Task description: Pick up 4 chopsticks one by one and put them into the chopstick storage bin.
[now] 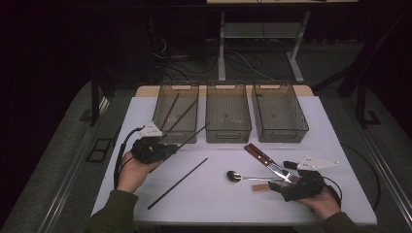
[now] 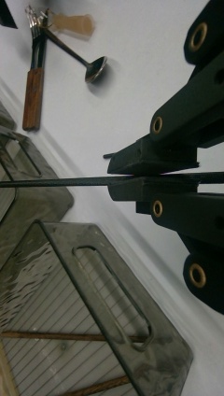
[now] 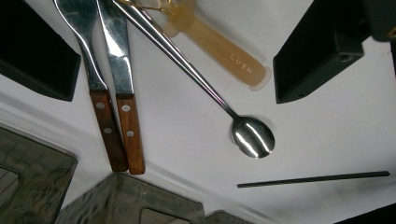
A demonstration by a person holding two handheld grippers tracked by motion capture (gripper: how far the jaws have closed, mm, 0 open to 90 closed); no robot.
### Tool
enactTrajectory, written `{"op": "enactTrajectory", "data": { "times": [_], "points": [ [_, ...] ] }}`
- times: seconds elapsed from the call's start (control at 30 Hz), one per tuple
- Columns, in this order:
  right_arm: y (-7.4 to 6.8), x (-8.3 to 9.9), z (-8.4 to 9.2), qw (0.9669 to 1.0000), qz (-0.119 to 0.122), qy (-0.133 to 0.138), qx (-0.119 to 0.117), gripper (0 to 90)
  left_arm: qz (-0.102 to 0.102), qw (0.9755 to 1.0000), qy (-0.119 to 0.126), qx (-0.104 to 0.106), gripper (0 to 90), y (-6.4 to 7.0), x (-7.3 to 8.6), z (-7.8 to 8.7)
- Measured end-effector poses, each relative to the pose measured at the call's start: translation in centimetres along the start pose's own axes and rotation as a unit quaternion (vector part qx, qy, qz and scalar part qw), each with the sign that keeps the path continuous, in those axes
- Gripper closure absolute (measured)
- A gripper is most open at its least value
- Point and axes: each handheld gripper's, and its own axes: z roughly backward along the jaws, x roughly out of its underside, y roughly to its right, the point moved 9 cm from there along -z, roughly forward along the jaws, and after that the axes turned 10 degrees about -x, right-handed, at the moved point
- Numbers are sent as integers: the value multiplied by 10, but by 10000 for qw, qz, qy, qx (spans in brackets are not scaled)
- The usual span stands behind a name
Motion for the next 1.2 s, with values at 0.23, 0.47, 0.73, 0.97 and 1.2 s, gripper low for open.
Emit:
{"op": "enactTrajectory", "data": {
  "times": [0.23,0.47,0.73,0.97,1.2],
  "points": [
    [0,0,0,10000,-20,13,4,5,79,9999,52,-56,858,-7,-11,-4],
    [0,0,1,10000,-26,13,1,5,308,9992,87,-227,858,-17,-26,-11],
    [0,0,1,10000,-21,19,-2,5,238,9993,76,-269,858,-25,-45,-16],
    [0,0,1,10000,-17,18,0,5,198,9987,-59,-462,858,-39,-62,-25],
    [0,0,1,10000,-18,26,-5,5,215,9975,-136,-660,858,-54,-75,-35]
  ]
}}
